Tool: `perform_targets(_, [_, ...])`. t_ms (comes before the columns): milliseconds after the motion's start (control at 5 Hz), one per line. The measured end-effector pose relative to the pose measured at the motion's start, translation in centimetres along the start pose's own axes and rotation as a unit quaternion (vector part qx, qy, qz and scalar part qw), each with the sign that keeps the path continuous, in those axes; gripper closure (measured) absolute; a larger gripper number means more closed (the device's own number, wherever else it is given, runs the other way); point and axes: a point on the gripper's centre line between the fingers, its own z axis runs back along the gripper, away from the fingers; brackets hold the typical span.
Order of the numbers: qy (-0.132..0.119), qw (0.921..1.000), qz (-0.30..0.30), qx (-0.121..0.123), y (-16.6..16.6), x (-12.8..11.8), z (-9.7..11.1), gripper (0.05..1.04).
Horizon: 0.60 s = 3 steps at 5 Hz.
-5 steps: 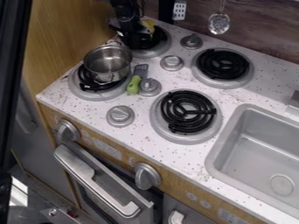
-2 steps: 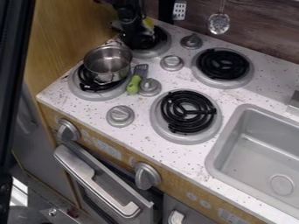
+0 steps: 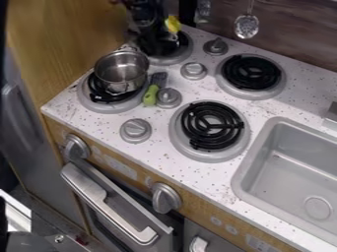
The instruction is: Move the yellow thing in between the burner
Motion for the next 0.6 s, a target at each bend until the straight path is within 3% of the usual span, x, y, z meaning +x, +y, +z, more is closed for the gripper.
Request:
perform_targets(200, [0.006,0.9991,-0.035,-0.023,-2.5,-2.7,2.9,1.007])
perform_targets(400, [0.034,0.9956,-0.079,-0.037,-5.2,-5.9,3.8,1.007])
perform_targets(600, [0.044,0.9916,-0.113,-0.045,-7.3,-6.5,3.5,1.007])
